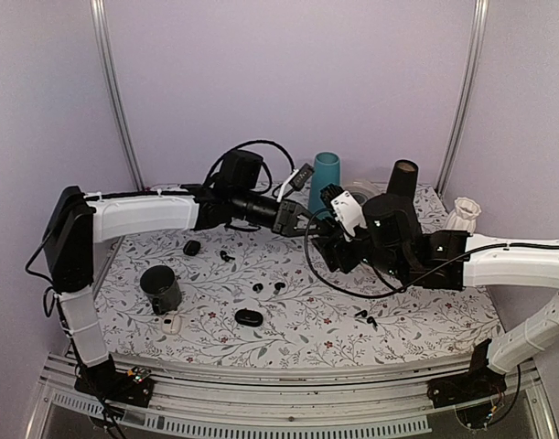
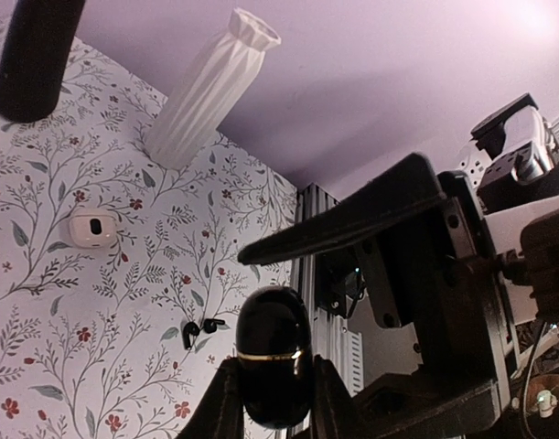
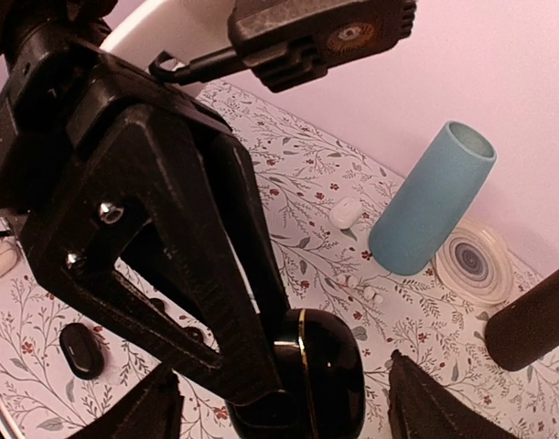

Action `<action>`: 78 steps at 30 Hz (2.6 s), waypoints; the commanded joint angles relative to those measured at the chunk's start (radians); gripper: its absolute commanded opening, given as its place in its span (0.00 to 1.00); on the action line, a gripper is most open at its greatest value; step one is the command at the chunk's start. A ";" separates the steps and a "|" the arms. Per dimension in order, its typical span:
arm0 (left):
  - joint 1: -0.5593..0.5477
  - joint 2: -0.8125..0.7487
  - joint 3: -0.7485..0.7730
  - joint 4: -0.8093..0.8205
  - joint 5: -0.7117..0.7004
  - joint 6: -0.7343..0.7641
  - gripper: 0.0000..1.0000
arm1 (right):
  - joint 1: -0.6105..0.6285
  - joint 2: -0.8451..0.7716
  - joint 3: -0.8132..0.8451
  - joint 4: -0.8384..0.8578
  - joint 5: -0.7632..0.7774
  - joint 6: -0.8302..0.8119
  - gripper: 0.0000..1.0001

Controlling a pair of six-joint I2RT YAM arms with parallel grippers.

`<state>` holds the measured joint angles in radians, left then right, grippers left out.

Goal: Insert the wireless bluetooth earbuds into the charging case
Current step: Pass from the right arm to the left, then open the charging case.

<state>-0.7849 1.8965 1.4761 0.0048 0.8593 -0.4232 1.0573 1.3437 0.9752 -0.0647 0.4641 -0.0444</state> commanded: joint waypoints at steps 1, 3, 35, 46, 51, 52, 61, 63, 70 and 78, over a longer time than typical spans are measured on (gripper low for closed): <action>0.022 -0.102 -0.070 0.152 -0.041 -0.024 0.00 | -0.013 -0.036 0.015 0.046 -0.059 0.069 0.83; 0.038 -0.133 -0.114 0.203 -0.055 -0.040 0.00 | -0.022 -0.051 0.012 0.058 -0.093 0.091 0.87; 0.073 -0.352 -0.379 0.656 0.048 -0.064 0.00 | -0.227 -0.089 0.035 0.298 -0.668 0.378 0.93; 0.050 -0.349 -0.384 0.692 0.131 -0.044 0.00 | -0.274 -0.076 0.052 0.286 -0.689 0.412 0.93; 0.045 -0.343 -0.382 0.694 0.148 -0.040 0.00 | -0.286 -0.066 0.056 0.273 -0.698 0.423 0.93; 0.045 -0.344 -0.382 0.694 0.147 -0.040 0.00 | -0.287 -0.065 0.057 0.271 -0.698 0.423 0.93; 0.054 -0.346 -0.383 0.628 0.036 -0.019 0.00 | -0.287 -0.108 0.034 0.290 -0.701 0.410 0.94; 0.059 -0.349 -0.386 0.627 0.018 -0.024 0.00 | -0.286 -0.129 0.016 0.309 -0.704 0.410 0.94; 0.066 -0.340 -0.377 0.631 0.005 -0.041 0.00 | -0.279 -0.124 -0.004 0.366 -0.816 0.398 0.96; 0.066 -0.336 -0.370 0.651 0.030 -0.064 0.00 | -0.258 -0.059 0.038 0.344 -0.838 0.373 0.96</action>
<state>-0.7254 1.5665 1.0981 0.6315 0.8783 -0.4721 0.7921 1.2503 0.9882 0.2703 -0.3450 0.3447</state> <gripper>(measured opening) 0.208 0.958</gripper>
